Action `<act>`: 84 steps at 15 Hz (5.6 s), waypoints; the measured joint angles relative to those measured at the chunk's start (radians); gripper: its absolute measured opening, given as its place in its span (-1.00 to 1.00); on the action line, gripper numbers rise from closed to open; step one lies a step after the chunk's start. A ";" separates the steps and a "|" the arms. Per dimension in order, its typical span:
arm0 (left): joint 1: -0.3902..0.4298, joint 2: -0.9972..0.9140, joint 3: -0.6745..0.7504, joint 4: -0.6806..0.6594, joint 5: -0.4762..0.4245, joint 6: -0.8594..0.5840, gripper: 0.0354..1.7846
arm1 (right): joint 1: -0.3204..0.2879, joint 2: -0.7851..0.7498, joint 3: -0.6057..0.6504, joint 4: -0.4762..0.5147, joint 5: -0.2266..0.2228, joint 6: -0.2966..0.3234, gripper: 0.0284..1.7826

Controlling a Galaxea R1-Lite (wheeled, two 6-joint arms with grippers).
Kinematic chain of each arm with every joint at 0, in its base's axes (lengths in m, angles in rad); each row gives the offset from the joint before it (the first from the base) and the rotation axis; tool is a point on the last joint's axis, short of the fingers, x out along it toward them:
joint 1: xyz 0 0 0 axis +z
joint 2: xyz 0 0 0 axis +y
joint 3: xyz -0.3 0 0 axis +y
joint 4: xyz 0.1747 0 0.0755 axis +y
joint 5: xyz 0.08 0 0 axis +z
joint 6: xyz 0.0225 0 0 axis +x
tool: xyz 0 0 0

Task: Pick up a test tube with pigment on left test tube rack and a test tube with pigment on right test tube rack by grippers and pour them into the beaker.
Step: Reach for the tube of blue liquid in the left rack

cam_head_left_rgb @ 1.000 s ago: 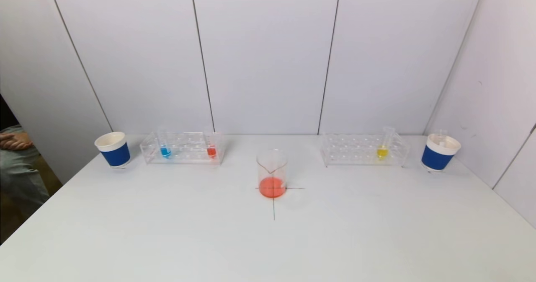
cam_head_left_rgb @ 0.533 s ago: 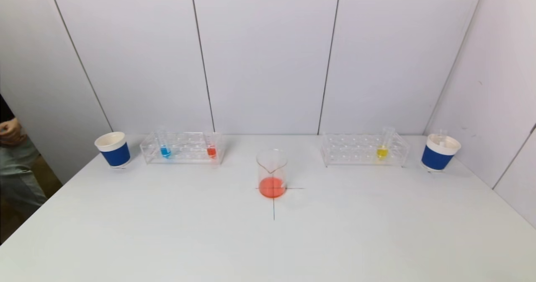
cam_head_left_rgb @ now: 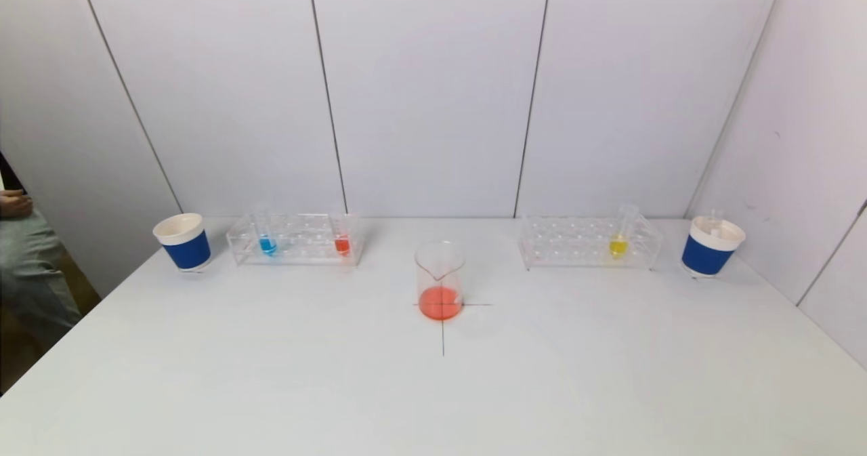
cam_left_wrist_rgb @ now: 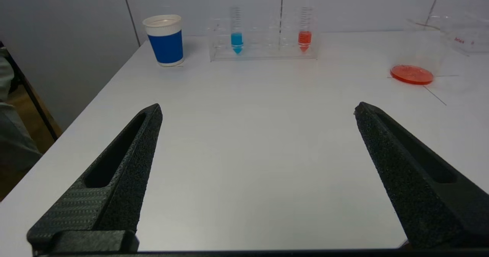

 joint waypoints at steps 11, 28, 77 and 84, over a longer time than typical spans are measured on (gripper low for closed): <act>-0.003 0.358 -0.480 0.124 -0.021 0.012 0.98 | 0.000 0.000 0.000 0.000 0.000 0.000 0.98; 0.004 1.100 -0.502 -0.483 -0.021 -0.021 0.98 | 0.000 0.000 0.000 0.000 0.000 0.000 0.98; 0.046 2.167 -0.657 -1.410 -0.045 0.008 0.98 | 0.000 0.000 0.000 0.000 0.000 0.000 0.98; 0.047 2.196 -0.697 -1.411 -0.056 0.008 0.98 | 0.000 0.000 0.000 0.000 0.000 0.000 0.98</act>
